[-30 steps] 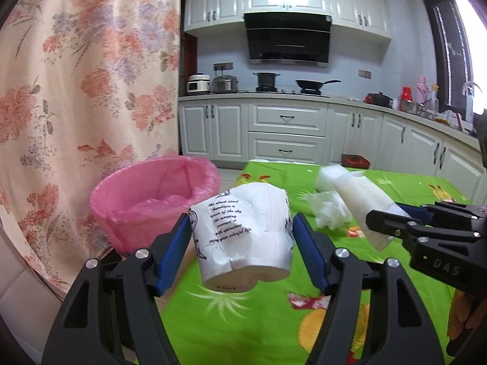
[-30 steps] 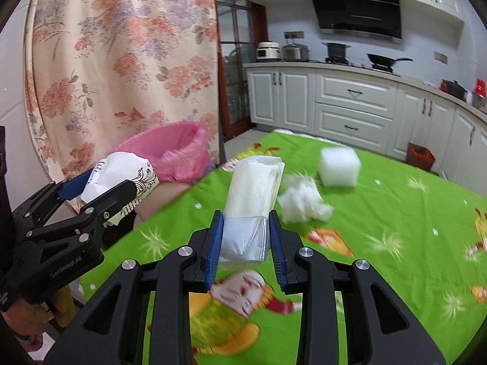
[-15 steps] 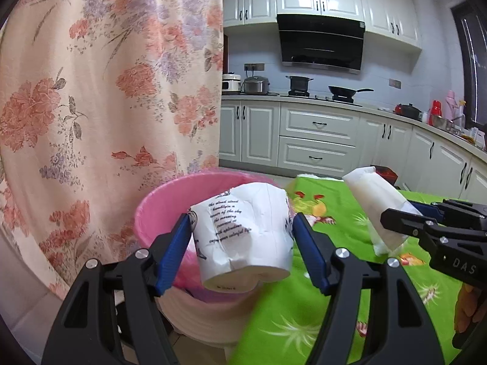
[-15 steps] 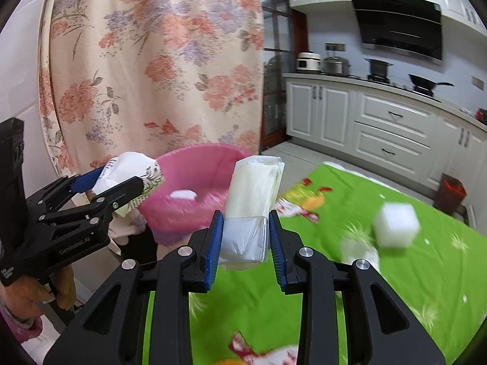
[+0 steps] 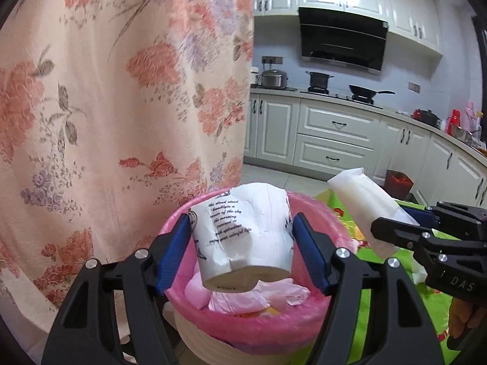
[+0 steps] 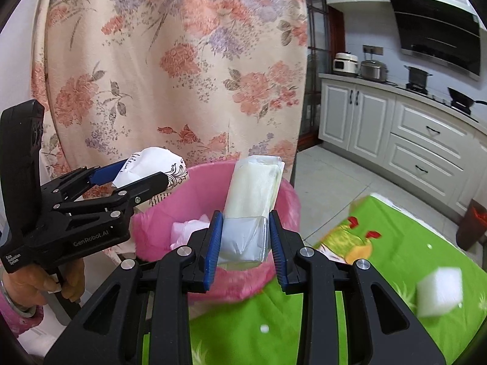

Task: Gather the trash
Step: 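Carry the paper roll and white packet to the pink bin and open both tools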

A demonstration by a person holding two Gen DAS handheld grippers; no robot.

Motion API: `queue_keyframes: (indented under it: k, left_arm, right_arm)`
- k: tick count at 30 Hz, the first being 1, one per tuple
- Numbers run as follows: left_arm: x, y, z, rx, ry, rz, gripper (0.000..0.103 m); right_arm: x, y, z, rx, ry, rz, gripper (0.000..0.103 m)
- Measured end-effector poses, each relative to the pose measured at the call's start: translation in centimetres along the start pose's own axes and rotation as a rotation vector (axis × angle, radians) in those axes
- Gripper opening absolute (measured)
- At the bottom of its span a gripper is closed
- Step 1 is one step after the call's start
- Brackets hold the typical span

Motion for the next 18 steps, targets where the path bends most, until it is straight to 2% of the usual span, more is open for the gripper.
queue_keyframes:
  k: [6,9,11,12,13,18]
  left_arm:
    - [-1.8,-2.3,-0.2,-0.018,0.021,-0.017,0.067]
    - [-2.4,-3.3,-0.4,-0.02,0.018,-0.029,0.068]
    - [-2.8,-3.5,-0.6,-0.015,0.02,-0.047,0.077]
    - [-3.2,-3.4,-0.8,-0.001,0.028,-0.062,0.083]
    - [-3.4,-3.4,-0.9,0.008,0.038,-0.068,0.085]
    - [-4.1,-2.5,-0.5,0.008,0.071,-0.1,0.089]
  right_arm:
    - [-0.3,-2.7,-0.9,-0.012,0.014,-0.032,0.033]
    - [-0.2,-3.5,-1.4,-0.011,0.008,-0.044,0.039]
    - [0.1,-4.0,-1.6,-0.009,0.01,-0.039,0.043]
    - [0.4,-4.0,-1.7,-0.007,0.006,-0.035,0.051]
    - [0.6,-3.9,-1.7,-0.004,-0.002,-0.035,0.054]
    - [2.3,-2.5,-1.1,0.011,-0.03,-0.02,0.054]
Point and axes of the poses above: each gripper's, at about its wrist camera, not at the fingertips, and y roughly against the way its jaws point, x to its right, z to its underside, the point moved 10 cm from there along -y, roughly the way its jaws point, and after that the axes turned 5 degrees about z, right-handed, at the moved point
